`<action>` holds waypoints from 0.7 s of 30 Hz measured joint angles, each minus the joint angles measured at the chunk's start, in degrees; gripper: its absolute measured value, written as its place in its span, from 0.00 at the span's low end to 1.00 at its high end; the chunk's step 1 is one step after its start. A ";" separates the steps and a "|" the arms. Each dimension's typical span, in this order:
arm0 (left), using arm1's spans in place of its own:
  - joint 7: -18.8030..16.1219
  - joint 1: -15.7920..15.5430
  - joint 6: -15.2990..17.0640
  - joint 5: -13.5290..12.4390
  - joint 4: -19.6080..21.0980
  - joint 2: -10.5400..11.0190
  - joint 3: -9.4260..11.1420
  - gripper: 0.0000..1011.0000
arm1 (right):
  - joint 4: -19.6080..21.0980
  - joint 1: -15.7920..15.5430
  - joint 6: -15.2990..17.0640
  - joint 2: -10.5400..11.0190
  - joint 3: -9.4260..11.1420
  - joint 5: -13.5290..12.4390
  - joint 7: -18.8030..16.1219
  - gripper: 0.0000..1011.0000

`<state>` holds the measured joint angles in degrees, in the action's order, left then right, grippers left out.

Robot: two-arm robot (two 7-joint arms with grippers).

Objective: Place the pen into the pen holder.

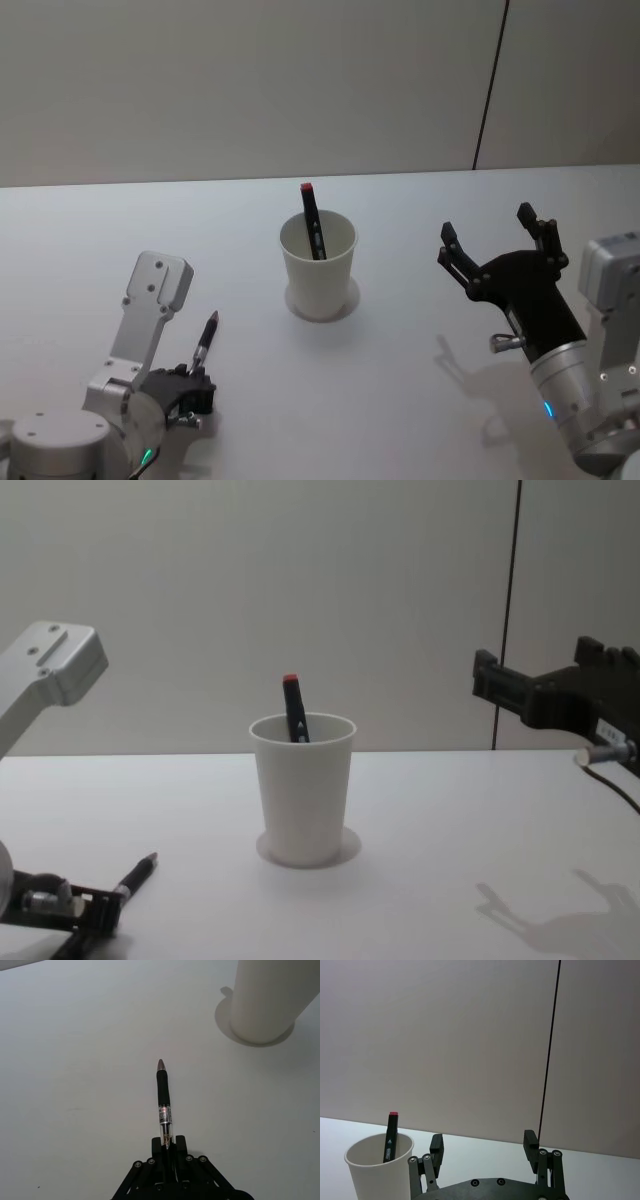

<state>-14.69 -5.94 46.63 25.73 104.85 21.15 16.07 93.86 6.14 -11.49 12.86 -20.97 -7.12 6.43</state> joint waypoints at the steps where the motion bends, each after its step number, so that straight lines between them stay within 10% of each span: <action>1: 0.12 0.06 -0.35 -0.13 0.07 0.00 -0.06 0.17 | 0.00 0.00 0.00 0.00 0.00 0.00 0.00 0.99; 21: 1.51 0.87 -4.02 -1.97 0.79 -0.12 -0.73 0.17 | 0.00 0.00 0.00 0.00 0.00 0.00 0.00 0.99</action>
<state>-13.18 -5.07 42.61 23.76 105.64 21.03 15.34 93.86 6.14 -11.49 12.86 -20.97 -7.12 6.43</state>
